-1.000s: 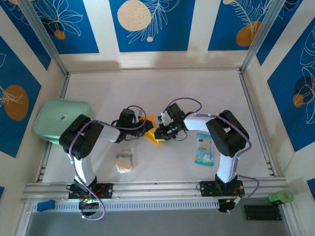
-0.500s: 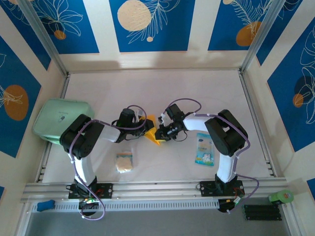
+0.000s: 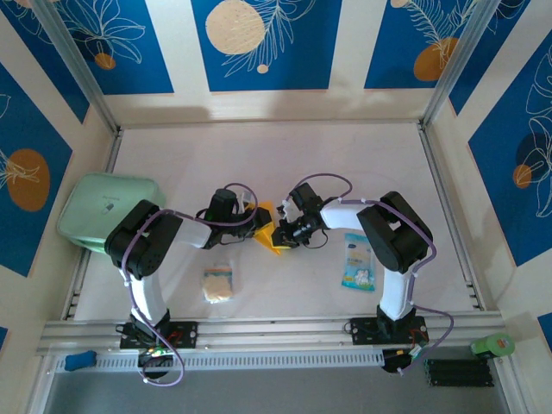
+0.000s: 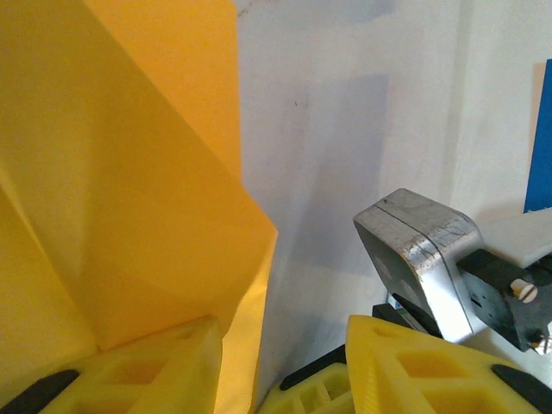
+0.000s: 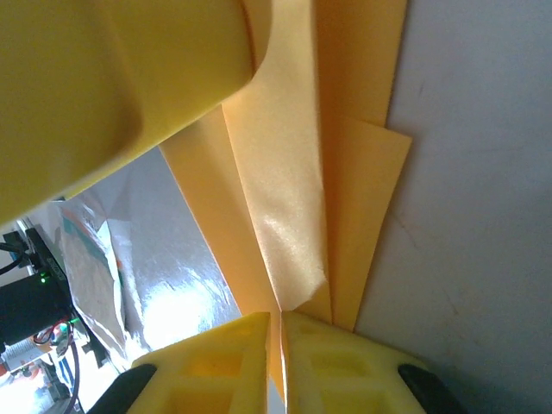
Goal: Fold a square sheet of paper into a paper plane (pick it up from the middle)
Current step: Fourth fold the wing at the center of the table.
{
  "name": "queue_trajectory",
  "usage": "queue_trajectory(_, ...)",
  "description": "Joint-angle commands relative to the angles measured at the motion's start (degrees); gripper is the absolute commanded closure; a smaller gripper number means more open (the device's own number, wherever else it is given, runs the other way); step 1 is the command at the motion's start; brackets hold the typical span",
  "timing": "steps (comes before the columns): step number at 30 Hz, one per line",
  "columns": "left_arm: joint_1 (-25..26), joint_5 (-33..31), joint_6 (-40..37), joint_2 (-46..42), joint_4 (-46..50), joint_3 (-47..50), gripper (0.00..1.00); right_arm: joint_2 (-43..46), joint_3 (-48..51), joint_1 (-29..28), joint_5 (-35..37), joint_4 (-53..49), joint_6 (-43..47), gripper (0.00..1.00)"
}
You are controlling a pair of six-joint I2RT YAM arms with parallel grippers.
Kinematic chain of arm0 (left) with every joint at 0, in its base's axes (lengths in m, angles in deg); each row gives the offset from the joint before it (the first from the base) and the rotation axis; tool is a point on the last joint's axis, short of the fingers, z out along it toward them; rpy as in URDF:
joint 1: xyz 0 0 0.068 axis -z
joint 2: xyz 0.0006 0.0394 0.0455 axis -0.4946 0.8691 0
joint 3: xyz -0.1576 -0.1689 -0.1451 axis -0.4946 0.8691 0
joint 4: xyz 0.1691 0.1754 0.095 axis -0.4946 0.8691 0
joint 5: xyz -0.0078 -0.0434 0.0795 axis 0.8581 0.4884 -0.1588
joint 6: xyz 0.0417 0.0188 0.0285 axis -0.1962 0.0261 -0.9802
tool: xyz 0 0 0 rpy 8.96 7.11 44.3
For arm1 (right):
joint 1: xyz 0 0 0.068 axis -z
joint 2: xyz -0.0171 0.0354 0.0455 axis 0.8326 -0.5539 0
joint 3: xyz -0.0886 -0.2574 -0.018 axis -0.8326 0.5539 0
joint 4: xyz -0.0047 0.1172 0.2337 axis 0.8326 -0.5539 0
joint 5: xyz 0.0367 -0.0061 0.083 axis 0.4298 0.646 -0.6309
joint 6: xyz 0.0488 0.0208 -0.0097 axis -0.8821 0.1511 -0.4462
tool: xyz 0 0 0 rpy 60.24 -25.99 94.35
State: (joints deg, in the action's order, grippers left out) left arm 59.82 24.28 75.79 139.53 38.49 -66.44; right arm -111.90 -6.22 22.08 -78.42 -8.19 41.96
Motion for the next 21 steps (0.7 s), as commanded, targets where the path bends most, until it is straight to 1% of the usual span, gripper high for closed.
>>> queue_trajectory(1, 0.02, 0.05, -1.44, -2.05, 5.66, -1.54, 0.56, -1.00, -0.71, -0.35, 1.70, -4.80, 0.95, 0.87)
queue_trajectory(6, -0.25, -1.61, -6.34, -7.79, 12.90, -3.01, 0.57, -0.47, -1.01, 0.21, 1.06, -7.76, 5.45, 0.87)
queue_trajectory(10, -0.86, -3.91, -11.31, -10.24, 18.98, -3.59, 0.60, -0.21, -1.67, 0.84, -0.48, -11.52, 10.80, 0.88)
queue_trajectory(14, -0.91, -3.10, -13.00, -10.25, 18.29, -3.65, 0.66, 0.27, -1.36, 1.49, -1.62, -12.57, 12.77, 0.88)
queue_trajectory(17, -0.91, -2.21, -12.73, -9.23, 16.43, -3.29, 0.71, 0.40, -1.31, 1.89, -1.94, -12.79, 13.19, 0.88)
queue_trajectory(21, -0.86, -1.00, -11.61, -6.49, 13.79, -3.50, 0.75, 0.32, -1.50, 1.94, -2.05, -12.75, 13.26, 0.87)
